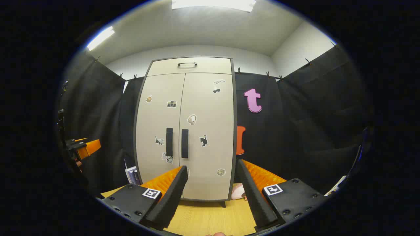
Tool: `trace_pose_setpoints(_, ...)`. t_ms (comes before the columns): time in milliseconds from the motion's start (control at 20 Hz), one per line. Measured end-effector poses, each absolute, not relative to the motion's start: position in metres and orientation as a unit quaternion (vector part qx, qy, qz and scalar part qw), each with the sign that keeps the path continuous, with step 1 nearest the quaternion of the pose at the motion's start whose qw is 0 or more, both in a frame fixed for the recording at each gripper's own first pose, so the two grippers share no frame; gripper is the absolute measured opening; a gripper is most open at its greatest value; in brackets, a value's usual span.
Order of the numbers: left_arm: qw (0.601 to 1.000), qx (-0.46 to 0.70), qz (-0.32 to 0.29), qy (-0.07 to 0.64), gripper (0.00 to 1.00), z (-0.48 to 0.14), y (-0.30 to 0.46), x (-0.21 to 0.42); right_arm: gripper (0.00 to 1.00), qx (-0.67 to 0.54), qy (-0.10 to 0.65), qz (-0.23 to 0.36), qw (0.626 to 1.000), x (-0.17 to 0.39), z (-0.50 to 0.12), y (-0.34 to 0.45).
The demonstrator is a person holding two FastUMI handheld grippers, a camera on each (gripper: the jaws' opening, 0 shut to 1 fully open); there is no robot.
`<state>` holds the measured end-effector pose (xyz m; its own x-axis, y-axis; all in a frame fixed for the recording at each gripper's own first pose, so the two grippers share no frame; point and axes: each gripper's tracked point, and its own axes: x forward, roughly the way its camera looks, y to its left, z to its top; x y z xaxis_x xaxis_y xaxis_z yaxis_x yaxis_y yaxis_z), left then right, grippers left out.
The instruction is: Open the right door of the double-door shoe cabinet with the right hand, and open the left door with the left hand.
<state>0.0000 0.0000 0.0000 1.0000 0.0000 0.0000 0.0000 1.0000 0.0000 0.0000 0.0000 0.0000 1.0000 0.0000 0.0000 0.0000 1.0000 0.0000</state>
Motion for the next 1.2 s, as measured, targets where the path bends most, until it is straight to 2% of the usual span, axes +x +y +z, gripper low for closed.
trace_pose_setpoints(50, 1.000, 0.001, 0.003, 0.002, 0.94, -0.002, 0.002, 0.001, 0.94, 0.002, 0.000, -0.001, 1.000, 0.001, -0.001, 0.000)
trace_pose_setpoints(100, 1.000, 0.002, 0.007, 0.002, 0.94, -0.003, 0.005, 0.001, 0.98, 0.003, 0.001, -0.003, 1.000, 0.001, -0.001, 0.000)
trace_pose_setpoints(150, 1.000, 0.004, 0.010, 0.001, 0.94, -0.003, 0.007, -0.001, 0.94, 0.003, 0.002, -0.004, 1.000, 0.002, 0.000, 0.000)
trace_pose_setpoints(250, 1.000, 0.005, 0.011, -0.003, 0.94, -0.002, 0.009, -0.003, 0.94, 0.005, 0.002, -0.005, 1.000, 0.002, -0.001, 0.001)
trace_pose_setpoints(300, 1.000, 0.008, 0.010, -0.004, 0.94, -0.002, 0.009, -0.003, 0.98, 0.005, 0.002, -0.004, 1.000, 0.003, -0.001, 0.003)
trace_pose_setpoints(350, 1.000, 0.011, 0.010, -0.005, 0.94, -0.002, 0.009, -0.004, 0.94, 0.004, 0.001, -0.005, 1.000, 0.002, -0.001, 0.004)
trace_pose_setpoints(400, 1.000, 0.015, 0.011, -0.007, 0.94, -0.001, 0.009, -0.005, 0.94, 0.002, 0.003, -0.007, 1.000, 0.003, -0.002, 0.005)
trace_pose_setpoints(450, 1.000, 0.019, 0.009, -0.009, 0.94, 0.001, 0.009, -0.005, 0.98, 0.003, 0.005, -0.008, 1.000, 0.002, -0.004, 0.005)
trace_pose_setpoints(500, 1.000, 0.020, 0.006, -0.010, 0.94, 0.001, 0.008, -0.005, 0.94, 0.015, 0.008, -0.005, 1.000, 0.000, -0.005, 0.007)
trace_pose_setpoints(550, 1.000, 0.018, 0.004, -0.011, 0.94, 0.001, 0.008, -0.006, 0.94, 0.037, 0.008, 0.007, 0.999, 0.002, -0.002, 0.014)
trace_pose_setpoints(600, 1.000, 0.016, 0.003, -0.008, 0.94, -0.002, 0.008, -0.008, 0.98, 0.060, 0.005, 0.018, 0.998, 0.005, 0.002, 0.019)
trace_pose_setpoints(700, 1.000, 0.011, 0.006, -0.007, 0.94, -0.003, 0.008, -0.014, 0.98, 0.079, -0.002, 0.025, 0.997, 0.010, 0.009, 0.016)
trace_pose_setpoints(1200, 1.000, 0.014, 0.003, -0.021, 0.92, -0.013, -0.005, -0.022, 0.98, 0.042, -0.020, 0.029, 0.998, 0.053, 0.033, 0.039)
